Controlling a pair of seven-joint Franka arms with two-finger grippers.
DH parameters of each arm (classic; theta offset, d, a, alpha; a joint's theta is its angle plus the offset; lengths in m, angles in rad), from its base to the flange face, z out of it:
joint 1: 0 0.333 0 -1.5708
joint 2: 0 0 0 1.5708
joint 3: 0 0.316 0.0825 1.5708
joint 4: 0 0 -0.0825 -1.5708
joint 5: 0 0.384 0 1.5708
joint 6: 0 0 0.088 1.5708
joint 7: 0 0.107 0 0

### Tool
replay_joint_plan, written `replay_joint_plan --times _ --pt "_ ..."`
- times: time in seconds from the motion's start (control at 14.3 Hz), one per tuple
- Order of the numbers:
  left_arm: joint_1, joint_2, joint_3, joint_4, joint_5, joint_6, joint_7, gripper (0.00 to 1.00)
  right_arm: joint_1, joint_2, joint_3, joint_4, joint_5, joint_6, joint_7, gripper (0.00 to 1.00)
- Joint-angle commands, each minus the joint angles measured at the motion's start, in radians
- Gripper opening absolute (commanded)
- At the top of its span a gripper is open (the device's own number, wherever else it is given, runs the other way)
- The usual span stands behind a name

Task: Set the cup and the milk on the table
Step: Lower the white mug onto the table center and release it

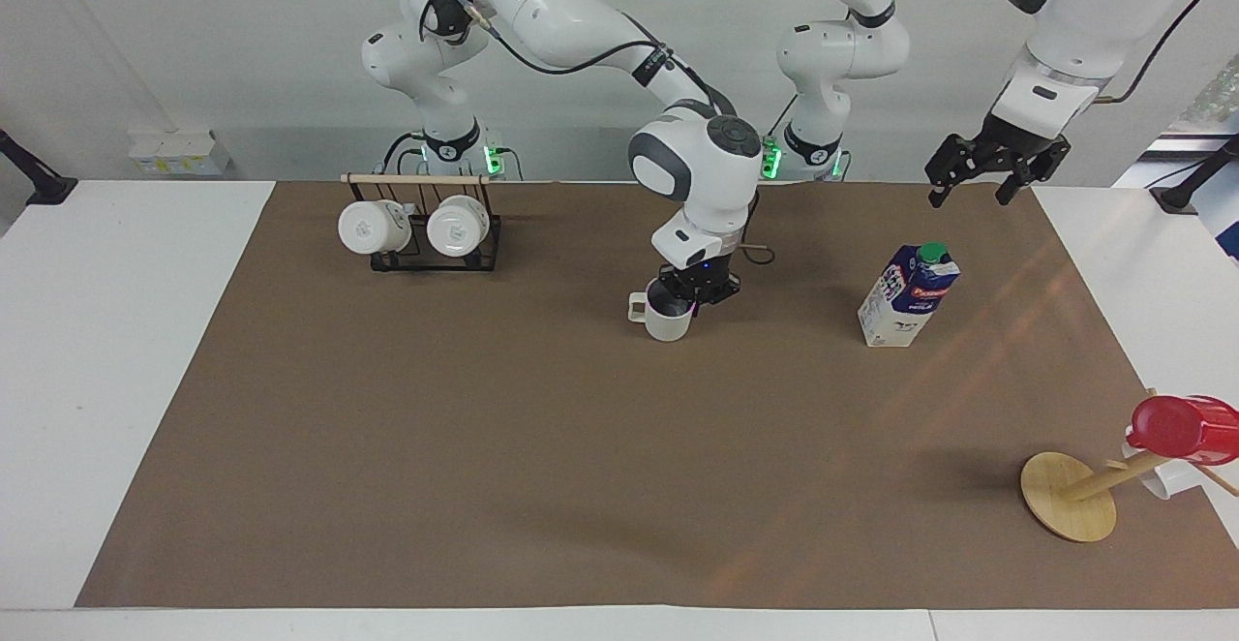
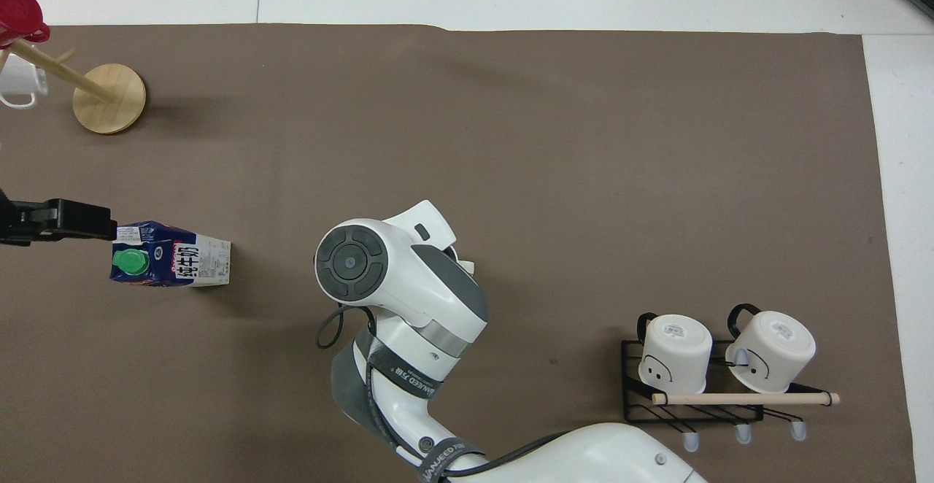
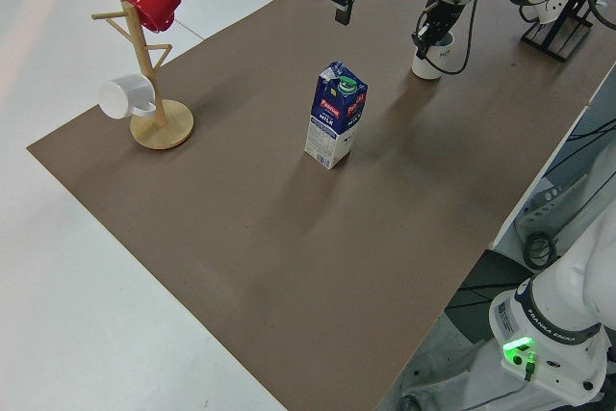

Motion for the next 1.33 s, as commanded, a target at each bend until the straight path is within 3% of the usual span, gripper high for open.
replay_joint_plan --times 0.0,0.07,0.21,0.63,0.98,1.26 --pt "0.018 0.006 -0.011 0.019 -0.003 -0.020 0.000 1.00 -0.005 -0.024 -0.001 -0.032 -0.029 0.014 0.039 0.62" --pt "0.018 0.008 -0.011 0.019 -0.003 -0.020 0.000 1.00 -0.005 -0.024 -0.001 -0.027 -0.043 0.014 0.051 0.87" --pt "0.018 0.006 -0.011 0.019 -0.002 -0.020 0.000 1.00 -0.011 -0.043 -0.001 -0.021 -0.046 0.008 0.053 1.00" --pt "0.018 0.008 -0.011 0.018 -0.003 -0.020 0.000 1.00 -0.109 -0.168 -0.001 -0.028 -0.031 -0.008 0.041 1.00" --pt "0.018 0.008 -0.011 0.019 -0.003 -0.020 0.000 1.00 -0.239 -0.320 0.000 -0.044 -0.028 -0.175 -0.059 1.00" --pt "0.018 0.006 -0.011 0.019 -0.003 -0.020 0.000 1.00 -0.367 -0.429 0.000 -0.100 -0.019 -0.204 -0.172 1.00"
